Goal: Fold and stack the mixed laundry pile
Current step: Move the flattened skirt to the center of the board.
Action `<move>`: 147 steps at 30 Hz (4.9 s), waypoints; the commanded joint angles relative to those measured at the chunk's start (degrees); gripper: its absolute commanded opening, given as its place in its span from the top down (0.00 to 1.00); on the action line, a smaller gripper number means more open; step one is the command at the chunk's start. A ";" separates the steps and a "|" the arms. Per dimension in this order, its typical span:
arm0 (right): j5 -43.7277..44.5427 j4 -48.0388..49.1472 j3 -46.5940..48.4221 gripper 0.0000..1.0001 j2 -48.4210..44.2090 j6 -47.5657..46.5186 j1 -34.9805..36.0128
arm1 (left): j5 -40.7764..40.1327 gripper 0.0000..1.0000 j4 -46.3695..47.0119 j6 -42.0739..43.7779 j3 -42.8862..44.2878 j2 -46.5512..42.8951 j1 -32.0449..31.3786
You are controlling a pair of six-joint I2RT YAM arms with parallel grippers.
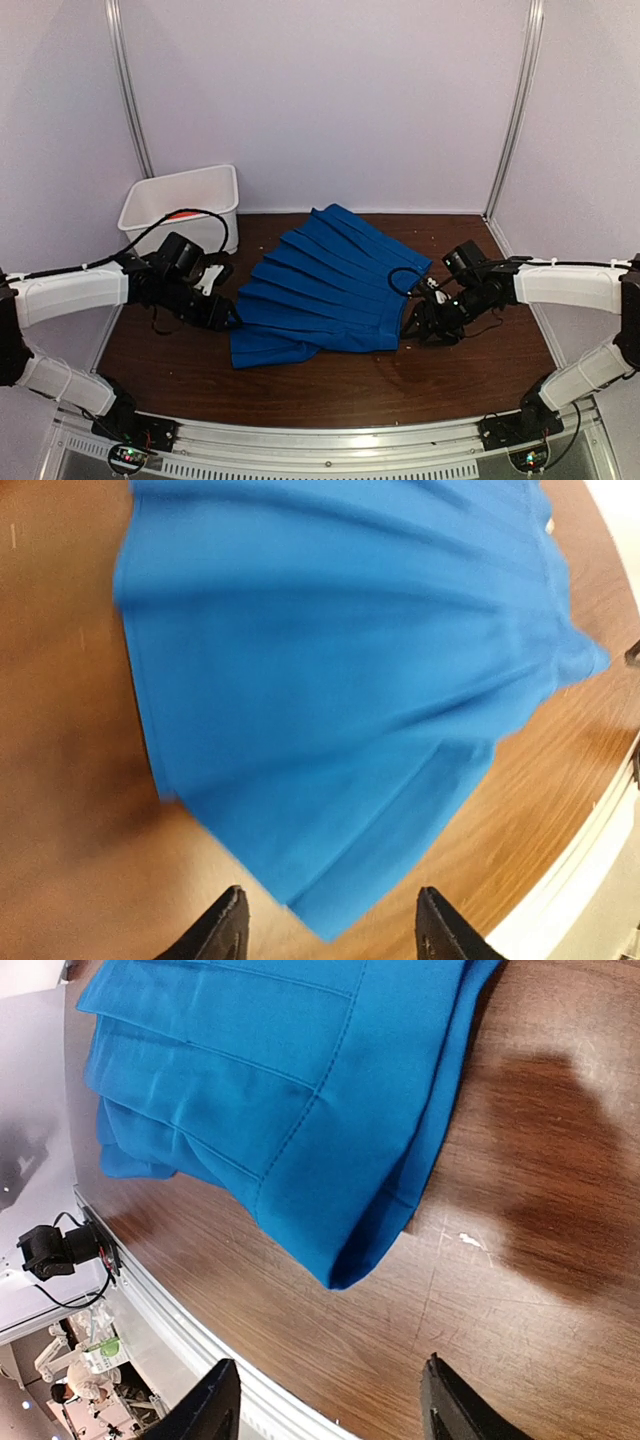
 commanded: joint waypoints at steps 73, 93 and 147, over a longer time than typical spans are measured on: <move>1.68 5.65 4.84 0.64 20.75 -4.64 6.71 | 1.44 0.61 2.03 5.23 7.63 23.78 -11.89; -3.95 -11.23 19.13 0.48 12.75 -17.14 -7.59 | 1.68 0.50 -8.97 11.45 18.84 18.89 -13.89; 17.00 -23.75 53.82 1.00 42.06 -42.45 -2.66 | 10.80 0.46 -1.06 15.67 12.70 17.02 -15.38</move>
